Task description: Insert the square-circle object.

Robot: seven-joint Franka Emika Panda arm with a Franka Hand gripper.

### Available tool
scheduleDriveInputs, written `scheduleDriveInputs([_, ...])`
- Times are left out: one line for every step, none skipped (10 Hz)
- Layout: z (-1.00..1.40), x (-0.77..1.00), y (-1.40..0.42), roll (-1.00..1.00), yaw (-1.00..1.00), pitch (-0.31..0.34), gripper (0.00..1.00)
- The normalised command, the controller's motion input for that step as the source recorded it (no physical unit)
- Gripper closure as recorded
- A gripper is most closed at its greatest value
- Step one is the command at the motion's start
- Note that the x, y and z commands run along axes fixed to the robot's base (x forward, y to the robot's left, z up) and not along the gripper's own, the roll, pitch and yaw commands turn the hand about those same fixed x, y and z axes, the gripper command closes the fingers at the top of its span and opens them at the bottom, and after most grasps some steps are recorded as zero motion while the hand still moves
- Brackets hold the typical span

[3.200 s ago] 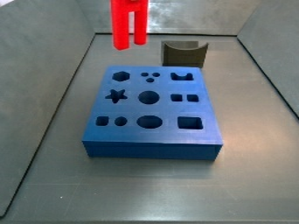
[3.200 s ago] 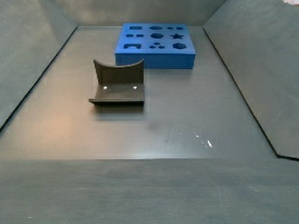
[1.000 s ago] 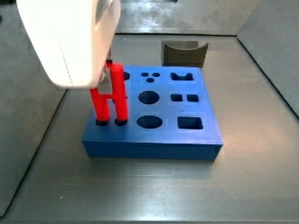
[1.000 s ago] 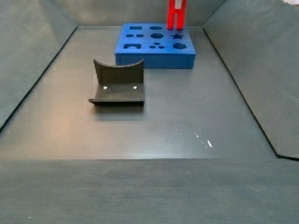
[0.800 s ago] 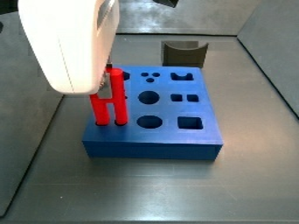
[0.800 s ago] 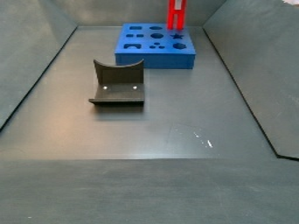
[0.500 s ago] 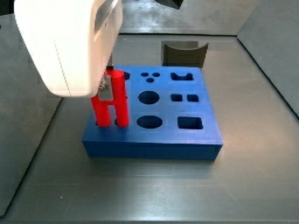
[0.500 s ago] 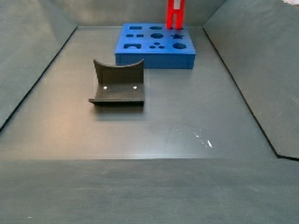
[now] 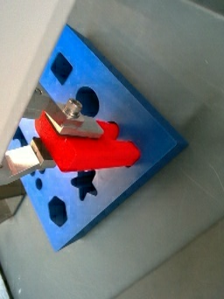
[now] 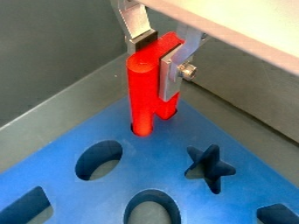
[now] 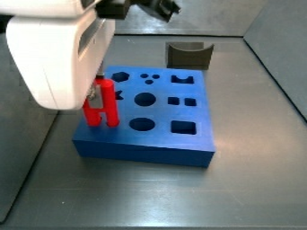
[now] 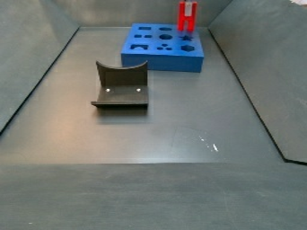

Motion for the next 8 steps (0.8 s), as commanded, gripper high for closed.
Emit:
scheduleDriveInputs([-1.0, -0.01, -0.1, 0.04, -0.01, -0.024, 1.0])
scheduleDriveInputs([-1.0, 0.0, -0.18, 0.03, -0.1, -0.01, 1.0])
scheduleDriveInputs([-1.0, 0.02, -0.18, 0.03, -0.17, -0.011, 1.0])
scheduleDriveInputs([-1.0, 0.12, -0.21, 0.03, -0.18, -0.007, 1.0])
scheduleDriveInputs([-1.0, 0.14, -0.21, 0.03, -0.16, -0.009, 1.0])
scheduleDriveInputs([-1.0, 0.16, -0.21, 0.03, -0.1, -0.009, 1.0])
scheduleDriveInputs([-1.0, 0.19, -0.19, 0.02, -0.04, -0.003, 1.0])
scheduleDriveInputs([-1.0, 0.19, -0.19, 0.02, -0.04, -0.004, 1.0])
